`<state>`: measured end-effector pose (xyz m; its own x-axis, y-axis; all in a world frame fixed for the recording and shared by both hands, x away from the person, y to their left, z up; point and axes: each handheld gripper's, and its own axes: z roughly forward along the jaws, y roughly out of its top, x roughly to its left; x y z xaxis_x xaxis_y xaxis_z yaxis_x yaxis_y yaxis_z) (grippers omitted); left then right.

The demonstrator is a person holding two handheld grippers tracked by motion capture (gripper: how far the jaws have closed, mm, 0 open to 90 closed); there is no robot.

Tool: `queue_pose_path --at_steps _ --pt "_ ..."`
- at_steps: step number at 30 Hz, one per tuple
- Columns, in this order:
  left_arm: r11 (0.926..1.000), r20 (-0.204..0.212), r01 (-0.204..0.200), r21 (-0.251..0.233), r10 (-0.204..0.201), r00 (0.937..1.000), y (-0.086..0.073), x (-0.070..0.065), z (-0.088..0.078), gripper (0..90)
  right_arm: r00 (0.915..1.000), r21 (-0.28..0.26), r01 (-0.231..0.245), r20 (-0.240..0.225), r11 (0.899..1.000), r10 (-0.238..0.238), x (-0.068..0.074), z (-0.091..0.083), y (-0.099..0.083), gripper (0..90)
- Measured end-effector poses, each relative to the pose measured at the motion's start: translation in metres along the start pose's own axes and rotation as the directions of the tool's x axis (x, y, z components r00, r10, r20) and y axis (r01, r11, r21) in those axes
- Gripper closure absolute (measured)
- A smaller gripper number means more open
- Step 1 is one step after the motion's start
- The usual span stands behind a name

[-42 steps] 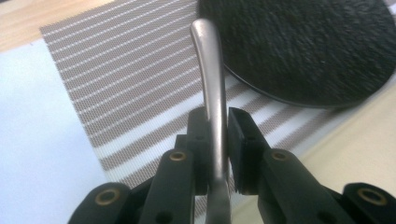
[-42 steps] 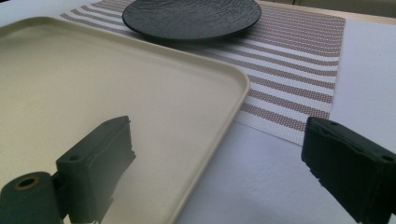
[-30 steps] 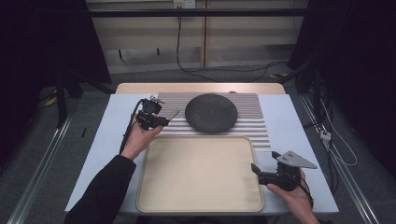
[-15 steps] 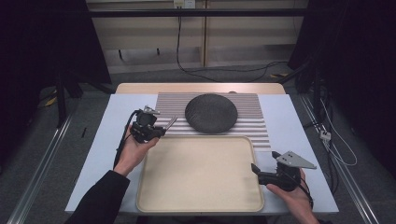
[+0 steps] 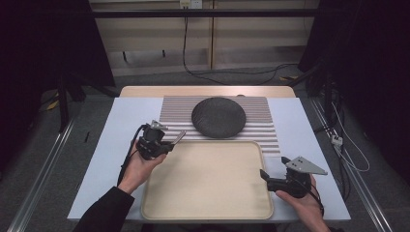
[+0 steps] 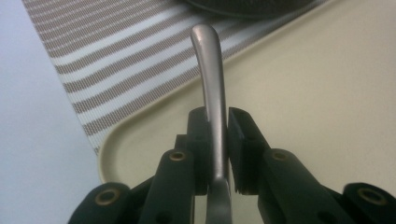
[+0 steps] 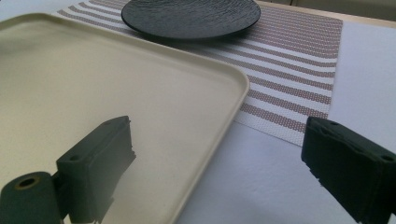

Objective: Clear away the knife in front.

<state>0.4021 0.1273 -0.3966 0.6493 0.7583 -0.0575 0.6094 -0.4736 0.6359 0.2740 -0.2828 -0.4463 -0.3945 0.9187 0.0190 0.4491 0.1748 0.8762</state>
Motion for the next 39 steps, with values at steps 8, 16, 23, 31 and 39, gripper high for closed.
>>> queue_pose_path --at_steps 8,16,23,31,39 --pt "0.9997 0.015 -0.007 0.024 0.007 0.9999 -0.01 -0.011 0.008 79.8 1.0 0.0 0.003 0.001 1.0 -0.003 0.001 0.001 0.0 8.9" --pt "0.9987 0.032 -0.009 0.05 0.008 0.9995 -0.022 -0.018 0.018 79.8 1.0 0.001 0.006 -0.004 1.0 -0.006 0.001 0.001 0.0 8.9" --pt "0.9976 0.04 -0.009 0.069 0.007 0.9992 -0.027 -0.015 0.024 79.8 0.9999 0.002 0.012 -0.009 1.0 -0.012 0.002 0.002 0.001 8.9" --pt "0.9955 0.063 -0.017 0.094 0.011 0.998 -0.029 -0.022 0.032 79.7 0.9998 0.004 0.014 -0.011 1.0 -0.014 0.002 0.003 0.001 8.9" --pt "0.9955 0.062 -0.001 0.095 -0.005 0.9981 -0.032 -0.029 0.03 79.6 0.9998 0.004 0.013 -0.012 1.0 -0.013 0.002 0.003 0.001 8.9"
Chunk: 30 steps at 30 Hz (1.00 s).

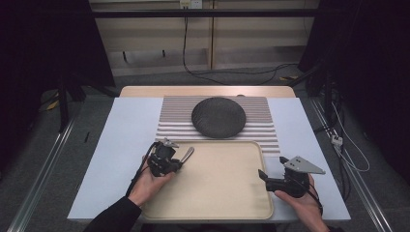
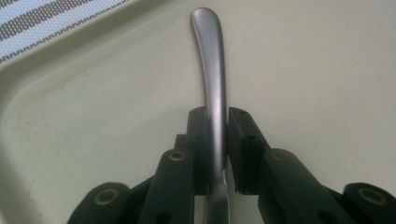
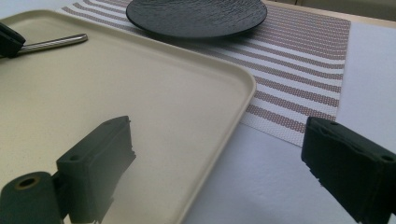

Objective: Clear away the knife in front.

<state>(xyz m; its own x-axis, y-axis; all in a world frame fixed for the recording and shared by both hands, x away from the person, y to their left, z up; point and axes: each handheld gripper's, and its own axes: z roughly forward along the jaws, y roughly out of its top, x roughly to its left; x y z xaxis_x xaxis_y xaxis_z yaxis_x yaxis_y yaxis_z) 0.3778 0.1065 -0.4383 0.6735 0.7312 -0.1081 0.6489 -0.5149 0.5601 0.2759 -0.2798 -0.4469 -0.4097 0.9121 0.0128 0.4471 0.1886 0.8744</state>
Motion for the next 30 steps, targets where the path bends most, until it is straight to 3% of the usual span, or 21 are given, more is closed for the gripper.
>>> queue_pose_path --at_steps 8,10,12,15,16,18,21,27,28,29,30 --pt "1.0 0.002 0.007 0.004 -0.007 1.0 -0.006 -0.001 -0.004 79.3 1.0 0.0 0.0 -0.003 1.0 0.0 0.0 0.0 0.0 8.9" --pt "0.9999 0.023 0.01 -0.003 -0.01 0.9997 -0.008 0.001 -0.005 78.8 1.0 0.0 0.0 -0.003 1.0 0.0 0.0 0.0 0.0 8.9" --pt "0.9999 0.044 0.015 -0.003 -0.015 0.9989 -0.008 0.003 -0.006 75.2 1.0 0.001 0.0 -0.005 1.0 0.0 0.001 0.0 0.0 8.9" --pt "0.9991 0.038 -0.003 -0.043 0.005 0.9993 -0.008 0.004 -0.007 69.6 1.0 0.001 0.001 -0.004 1.0 -0.001 0.0 0.0 0.0 8.9" --pt "0.9979 0.036 -0.006 -0.065 0.009 0.9993 -0.008 0.004 -0.009 62.4 1.0 0.001 0.0 -0.004 1.0 0.0 0.0 0.0 0.0 8.9" --pt "0.9949 0.032 -0.011 -0.1 0.014 0.9994 -0.007 0.005 -0.013 58.8 1.0 0.001 0.0 -0.005 1.0 0.0 0.0 0.001 0.0 8.9" --pt "0.9908 -0.001 -0.015 -0.134 0.015 0.9999 -0.005 0.006 -0.015 42.5 1.0 0.0 0.002 -0.008 1.0 -0.002 -0.001 0.001 0.0 8.9" --pt "0.9816 0.031 -0.025 -0.189 0.032 0.999 -0.003 0.005 -0.018 21.2 0.9999 -0.001 -0.001 -0.011 1.0 0.001 -0.001 0.001 0.0 8.8" --pt "0.9819 0.035 -0.029 -0.187 0.036 0.9988 -0.002 0.005 -0.019 20.1 0.9999 -0.001 -0.002 -0.011 1.0 0.002 -0.001 0.001 0.0 8.9" --pt "0.9774 0.021 -0.033 -0.209 0.039 0.999 -0.001 0.004 -0.019 19.8 0.9999 -0.001 -0.003 -0.011 1.0 0.003 -0.001 0.001 0.0 8.9" --pt "0.977 0.047 -0.032 -0.211 0.043 0.998 0.0 0.004 -0.02 18.6 0.9999 -0.001 -0.005 -0.01 1.0 0.005 -0.001 0.001 0.0 8.8"
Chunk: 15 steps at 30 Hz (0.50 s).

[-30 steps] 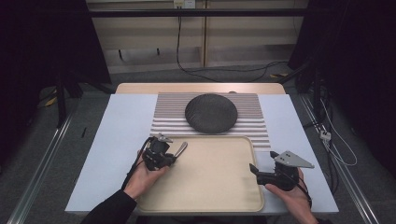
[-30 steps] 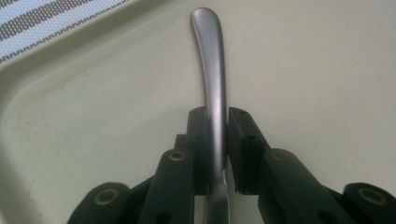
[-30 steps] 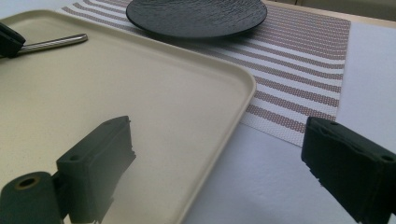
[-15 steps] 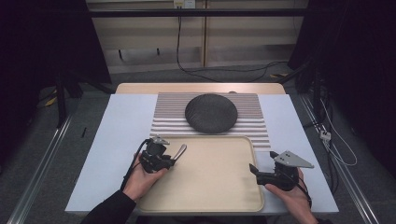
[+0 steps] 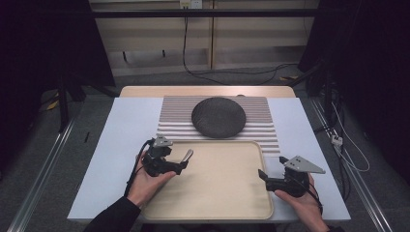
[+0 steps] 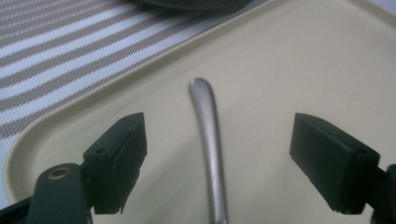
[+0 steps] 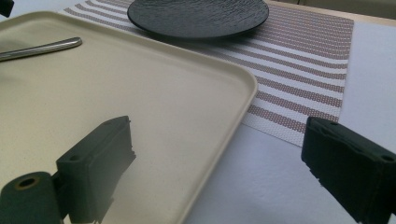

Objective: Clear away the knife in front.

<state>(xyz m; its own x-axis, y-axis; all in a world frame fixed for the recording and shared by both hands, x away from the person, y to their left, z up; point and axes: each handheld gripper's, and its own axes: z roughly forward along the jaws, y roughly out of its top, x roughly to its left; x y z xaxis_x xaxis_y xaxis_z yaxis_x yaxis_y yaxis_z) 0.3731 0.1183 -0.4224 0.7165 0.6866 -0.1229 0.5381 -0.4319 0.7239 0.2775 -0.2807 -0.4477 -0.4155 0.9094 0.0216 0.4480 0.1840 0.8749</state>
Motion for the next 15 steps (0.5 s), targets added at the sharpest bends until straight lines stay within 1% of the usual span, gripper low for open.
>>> queue_pose_path --at_steps 1,2,4,5,6,8,9,10,11,12,13,14,15 --pt "1.0 0.013 0.001 -0.001 -0.001 0.9999 0.001 0.0 -0.001 19.9 1.0 0.0 -0.001 -0.001 1.0 0.001 0.0 0.0 0.0 8.8" --pt "0.9999 0.045 -0.005 -0.014 0.006 0.999 0.001 0.0 -0.002 22.3 1.0 0.002 -0.003 -0.001 1.0 0.003 0.0 0.0 0.0 8.9" --pt "0.9995 0.053 -0.023 -0.019 0.024 0.9983 0.003 -0.003 -0.001 26.4 1.0 0.002 -0.003 -0.003 1.0 0.003 -0.001 0.001 0.0 8.8" --pt "0.9994 0.07 -0.026 -0.021 0.028 0.9972 0.003 -0.004 0.001 26.8 1.0 0.002 -0.002 -0.004 1.0 0.002 0.0 0.001 0.0 8.9" --pt "0.999 0.076 -0.038 -0.024 0.039 0.9963 0.003 -0.005 0.002 30.6 1.0 0.001 0.0 -0.004 1.0 0.0 0.0 0.001 0.0 8.8" --pt "0.9993 0.096 -0.03 -0.022 0.032 0.9949 0.003 -0.007 0.005 37.9 1.0 -0.002 -0.004 -0.002 1.0 0.004 0.0 0.0 0.0 8.9" --pt "0.9988 0.106 -0.043 -0.023 0.046 0.9933 0.004 -0.007 0.006 48.4 1.0 -0.006 -0.008 0.002 1.0 0.008 -0.001 -0.001 0.0 8.9" --pt "0.9985 0.102 -0.051 -0.018 0.052 0.9935 0.004 -0.009 0.008 56.9 1.0 -0.009 -0.008 0.005 1.0 0.008 -0.001 -0.002 0.0 8.9" --pt "0.9979 0.107 -0.064 -0.006 0.064 0.9922 0.004 -0.011 0.01 62.9 1.0 -0.009 -0.008 0.006 1.0 0.008 -0.002 -0.002 0.0 8.9" --pt "0.9975 0.12 -0.07 0.005 0.069 0.9903 0.004 -0.011 0.012 70.5 0.9999 -0.008 -0.009 0.008 1.0 0.009 -0.002 -0.002 0.0 8.9" --pt "0.9968 0.129 -0.079 0.015 0.076 0.9888 0.003 -0.012 0.014 76.1 0.9999 -0.007 -0.007 0.008 1.0 0.007 -0.002 -0.002 0.0 8.9" --pt "0.9956 0.133 -0.09 0.029 0.085 0.9875 0.002 -0.013 0.017 81.0 0.9999 -0.007 -0.006 0.01 1.0 0.006 -0.002 -0.003 0.0 8.9" --pt "0.9936 0.126 -0.104 0.043 0.098 0.9872 0.002 -0.014 0.018 86.0 0.9999 -0.008 -0.008 0.014 1.0 0.009 -0.001 -0.003 0.0 8.9"
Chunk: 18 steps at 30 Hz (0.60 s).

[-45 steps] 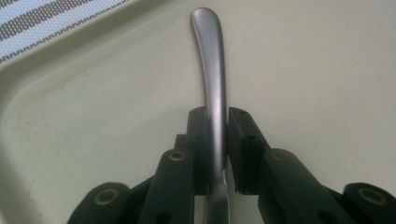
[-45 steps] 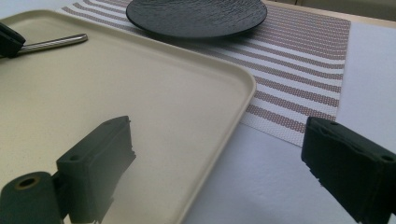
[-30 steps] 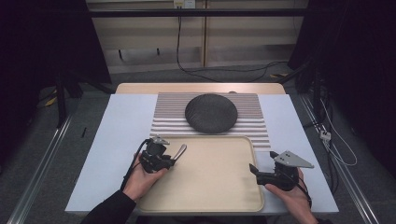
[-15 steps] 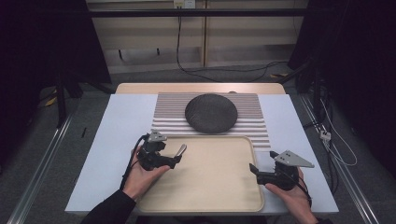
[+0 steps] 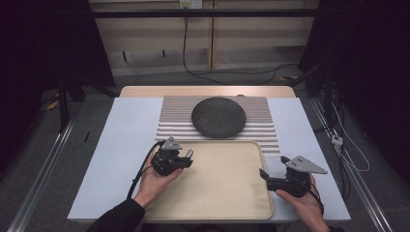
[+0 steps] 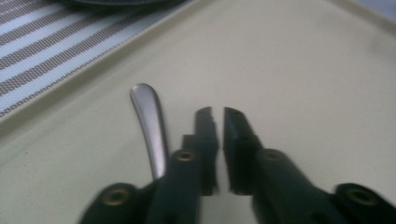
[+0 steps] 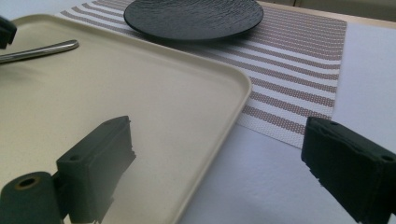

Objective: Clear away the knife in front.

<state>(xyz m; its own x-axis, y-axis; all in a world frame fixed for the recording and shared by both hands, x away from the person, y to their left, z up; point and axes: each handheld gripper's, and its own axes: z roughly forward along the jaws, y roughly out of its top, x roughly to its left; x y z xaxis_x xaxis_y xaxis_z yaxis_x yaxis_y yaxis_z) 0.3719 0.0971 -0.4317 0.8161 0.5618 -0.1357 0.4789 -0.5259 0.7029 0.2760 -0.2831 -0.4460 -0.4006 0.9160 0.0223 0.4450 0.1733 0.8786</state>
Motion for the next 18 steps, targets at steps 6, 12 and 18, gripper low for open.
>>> queue_pose_path --at_steps 6,12,18 --pt "0.998 -0.039 -0.011 0.062 0.013 0.9992 -0.002 0.003 0.011 90.0 1.0 0.004 -0.003 -0.001 1.0 0.003 0.001 0.0 0.0 8.9" --pt "0.9962 -0.046 -0.023 0.084 0.027 0.9986 -0.005 0.009 0.015 90.0 1.0 0.006 -0.002 -0.002 1.0 0.002 0.001 0.0 0.0 8.9" --pt "0.9964 -0.041 -0.041 0.075 0.044 0.9982 -0.007 0.012 0.015 90.0 1.0 0.005 0.001 -0.002 1.0 -0.001 0.002 -0.001 -0.001 8.8"
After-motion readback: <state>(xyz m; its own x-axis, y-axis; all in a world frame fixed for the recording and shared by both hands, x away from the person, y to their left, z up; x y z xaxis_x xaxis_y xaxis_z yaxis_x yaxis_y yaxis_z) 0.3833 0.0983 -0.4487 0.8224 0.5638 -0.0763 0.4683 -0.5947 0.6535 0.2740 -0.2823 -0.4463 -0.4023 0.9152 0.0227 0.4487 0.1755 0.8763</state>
